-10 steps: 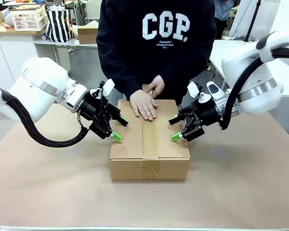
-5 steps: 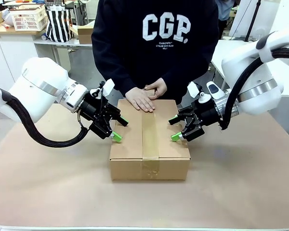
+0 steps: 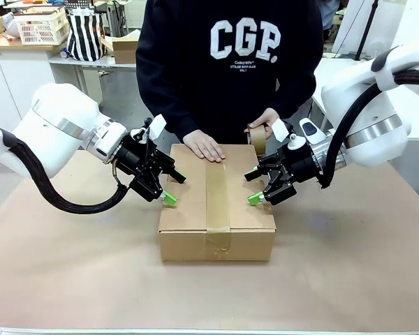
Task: Pack the gift set into the box.
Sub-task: Press and hold the closed box until the human finishes sealing it.
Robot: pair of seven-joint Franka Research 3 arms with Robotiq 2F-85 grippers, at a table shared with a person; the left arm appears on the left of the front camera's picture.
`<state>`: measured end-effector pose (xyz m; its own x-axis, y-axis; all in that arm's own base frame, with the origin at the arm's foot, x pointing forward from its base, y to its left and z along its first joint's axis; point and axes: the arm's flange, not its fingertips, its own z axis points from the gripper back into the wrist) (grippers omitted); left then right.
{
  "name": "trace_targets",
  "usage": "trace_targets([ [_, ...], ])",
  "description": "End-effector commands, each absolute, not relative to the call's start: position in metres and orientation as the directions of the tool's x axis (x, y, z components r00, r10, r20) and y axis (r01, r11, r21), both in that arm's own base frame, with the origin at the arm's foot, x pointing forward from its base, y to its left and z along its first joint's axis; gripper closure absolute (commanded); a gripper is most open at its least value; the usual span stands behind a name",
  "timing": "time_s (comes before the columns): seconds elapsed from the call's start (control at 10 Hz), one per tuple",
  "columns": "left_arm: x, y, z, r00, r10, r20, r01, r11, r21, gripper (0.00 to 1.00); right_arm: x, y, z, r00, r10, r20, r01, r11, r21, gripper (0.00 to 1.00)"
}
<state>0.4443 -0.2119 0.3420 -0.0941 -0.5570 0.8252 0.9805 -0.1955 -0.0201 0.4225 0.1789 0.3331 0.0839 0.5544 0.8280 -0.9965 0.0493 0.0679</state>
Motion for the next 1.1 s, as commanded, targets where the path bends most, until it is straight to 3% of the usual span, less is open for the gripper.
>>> trace_targets([
  [0.0,0.4435,-0.2114,0.3401,-0.096,-0.551,0.829,0.98,-0.196,-0.016,0.0,0.4251,0.1788,0.3318,0.085,0.555,0.828,-0.996,0.047,0.071,0.0],
  [1.0,0.4435,-0.2114,0.3401,-0.096,-0.551,0.829,0.98,-0.196,-0.016,0.0,0.4251,0.1788,0.3318,0.085,0.555,0.828,-0.996,0.047,0.071,0.0],
])
